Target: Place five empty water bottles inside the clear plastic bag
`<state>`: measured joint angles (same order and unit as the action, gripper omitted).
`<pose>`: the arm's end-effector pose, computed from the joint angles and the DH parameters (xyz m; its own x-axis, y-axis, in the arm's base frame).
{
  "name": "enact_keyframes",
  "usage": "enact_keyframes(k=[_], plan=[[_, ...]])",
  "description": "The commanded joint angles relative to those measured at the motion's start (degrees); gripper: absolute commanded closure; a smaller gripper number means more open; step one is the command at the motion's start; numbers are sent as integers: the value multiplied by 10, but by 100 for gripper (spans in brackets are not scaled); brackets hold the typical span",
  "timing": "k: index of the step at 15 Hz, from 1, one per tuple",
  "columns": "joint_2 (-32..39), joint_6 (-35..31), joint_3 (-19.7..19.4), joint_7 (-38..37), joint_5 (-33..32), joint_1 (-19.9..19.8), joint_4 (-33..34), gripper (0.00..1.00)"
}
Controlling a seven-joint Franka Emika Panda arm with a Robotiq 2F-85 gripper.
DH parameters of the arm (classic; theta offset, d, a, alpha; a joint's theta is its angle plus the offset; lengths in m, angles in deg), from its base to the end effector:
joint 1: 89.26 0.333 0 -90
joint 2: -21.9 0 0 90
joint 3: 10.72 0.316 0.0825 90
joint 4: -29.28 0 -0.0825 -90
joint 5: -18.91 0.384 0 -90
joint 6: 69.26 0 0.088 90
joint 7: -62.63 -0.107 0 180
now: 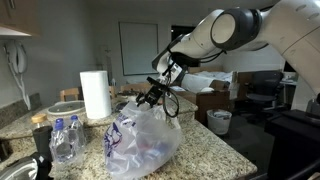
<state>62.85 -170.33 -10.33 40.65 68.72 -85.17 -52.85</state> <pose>0.6875 0.1205 0.2714 0.6959 -0.3224 -0.6417 -0.6762 -0.5950 -0.4344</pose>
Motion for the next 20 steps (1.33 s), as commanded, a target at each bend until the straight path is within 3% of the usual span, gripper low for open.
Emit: enact_keyframes(k=[1,4,8,13,17,20], plan=[[-104,-25,-3,22,-8,-9,-89,0],[-196,-51,-22,28,-40,-3,-156,0],[-319,-61,-46,-9,-187,0,-242,0],[-447,-42,-32,-13,-390,-7,-362,0],[-495,-36,-13,-2,-526,-17,-449,0],[-528,-74,0,0,-630,-20,-518,0]])
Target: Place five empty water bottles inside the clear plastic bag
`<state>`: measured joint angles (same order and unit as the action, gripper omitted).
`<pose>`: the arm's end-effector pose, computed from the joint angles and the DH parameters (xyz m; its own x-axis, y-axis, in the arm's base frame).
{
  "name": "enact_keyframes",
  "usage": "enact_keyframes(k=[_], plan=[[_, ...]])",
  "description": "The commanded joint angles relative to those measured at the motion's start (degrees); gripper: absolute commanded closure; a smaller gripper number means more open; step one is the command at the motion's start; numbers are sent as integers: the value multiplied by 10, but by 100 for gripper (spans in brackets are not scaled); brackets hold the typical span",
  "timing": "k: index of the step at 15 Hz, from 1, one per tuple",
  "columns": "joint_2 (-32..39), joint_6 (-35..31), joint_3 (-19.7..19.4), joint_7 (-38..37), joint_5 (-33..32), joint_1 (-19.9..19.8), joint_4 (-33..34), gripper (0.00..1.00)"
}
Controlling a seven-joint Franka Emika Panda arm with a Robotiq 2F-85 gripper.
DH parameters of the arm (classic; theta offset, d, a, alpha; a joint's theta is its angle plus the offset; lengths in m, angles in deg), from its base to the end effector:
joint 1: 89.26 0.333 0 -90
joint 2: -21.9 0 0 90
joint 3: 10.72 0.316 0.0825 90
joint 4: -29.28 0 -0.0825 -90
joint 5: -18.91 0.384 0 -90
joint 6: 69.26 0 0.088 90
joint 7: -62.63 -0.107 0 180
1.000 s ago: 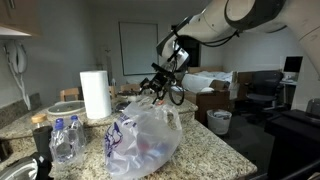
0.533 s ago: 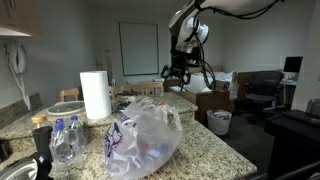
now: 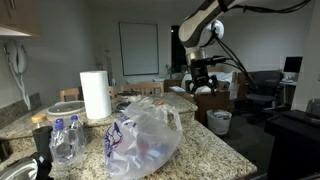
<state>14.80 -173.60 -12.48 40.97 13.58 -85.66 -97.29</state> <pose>0.4749 0.0075 0.4137 0.9242 -0.3156 -0.2150 -0.2832 -0.9442 0.1683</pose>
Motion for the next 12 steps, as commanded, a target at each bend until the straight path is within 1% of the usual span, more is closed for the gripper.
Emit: enact_keyframes(k=[1,3,5,6,7,8,9,12], plan=[[-60,-72,25,0,-103,-16,-99,0],[-85,-163,27,11,-111,-17,-151,0],[-102,-259,28,18,-89,-15,-202,0],[-103,-307,28,25,-66,-11,-223,0],[-71,-240,39,7,-81,-21,-169,0],[-78,-273,41,8,-77,-22,-190,0],[-82,-288,43,8,-76,-22,-203,0],[-88,-293,43,9,-76,-23,-209,0]])
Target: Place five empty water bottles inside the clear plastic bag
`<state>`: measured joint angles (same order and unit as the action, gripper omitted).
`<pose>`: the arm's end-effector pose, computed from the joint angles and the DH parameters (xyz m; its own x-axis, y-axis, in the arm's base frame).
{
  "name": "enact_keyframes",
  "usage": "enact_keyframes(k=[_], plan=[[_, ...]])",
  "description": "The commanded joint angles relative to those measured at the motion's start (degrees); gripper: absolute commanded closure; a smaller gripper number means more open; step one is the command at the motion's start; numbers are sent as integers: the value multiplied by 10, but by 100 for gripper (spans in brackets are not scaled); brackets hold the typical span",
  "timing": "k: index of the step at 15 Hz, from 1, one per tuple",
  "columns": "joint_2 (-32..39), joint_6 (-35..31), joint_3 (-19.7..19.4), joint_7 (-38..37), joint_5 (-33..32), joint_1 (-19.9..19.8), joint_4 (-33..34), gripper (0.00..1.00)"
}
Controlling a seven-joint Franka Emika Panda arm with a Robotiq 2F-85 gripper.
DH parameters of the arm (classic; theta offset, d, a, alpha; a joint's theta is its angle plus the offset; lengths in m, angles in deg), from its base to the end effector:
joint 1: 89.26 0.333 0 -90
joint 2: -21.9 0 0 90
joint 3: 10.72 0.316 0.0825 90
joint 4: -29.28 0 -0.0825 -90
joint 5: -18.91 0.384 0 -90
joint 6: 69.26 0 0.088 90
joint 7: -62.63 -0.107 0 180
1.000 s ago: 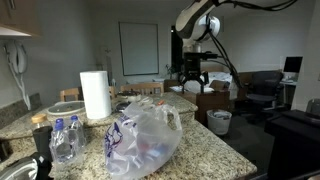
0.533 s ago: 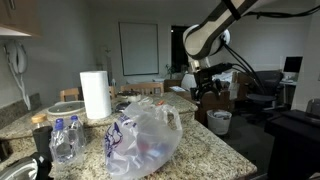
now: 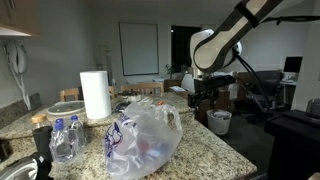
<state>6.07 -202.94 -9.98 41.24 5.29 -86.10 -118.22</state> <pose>0.4262 0.0250 0.3624 0.9871 -0.1364 0.0840 -0.1484 -0.9759 0.1597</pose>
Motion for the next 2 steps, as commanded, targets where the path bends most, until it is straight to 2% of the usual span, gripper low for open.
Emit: enact_keyframes(k=[1,2], plan=[[-1,0,18,6,7,-18,0,0],[-1,0,18,6,7,-18,0,0]])
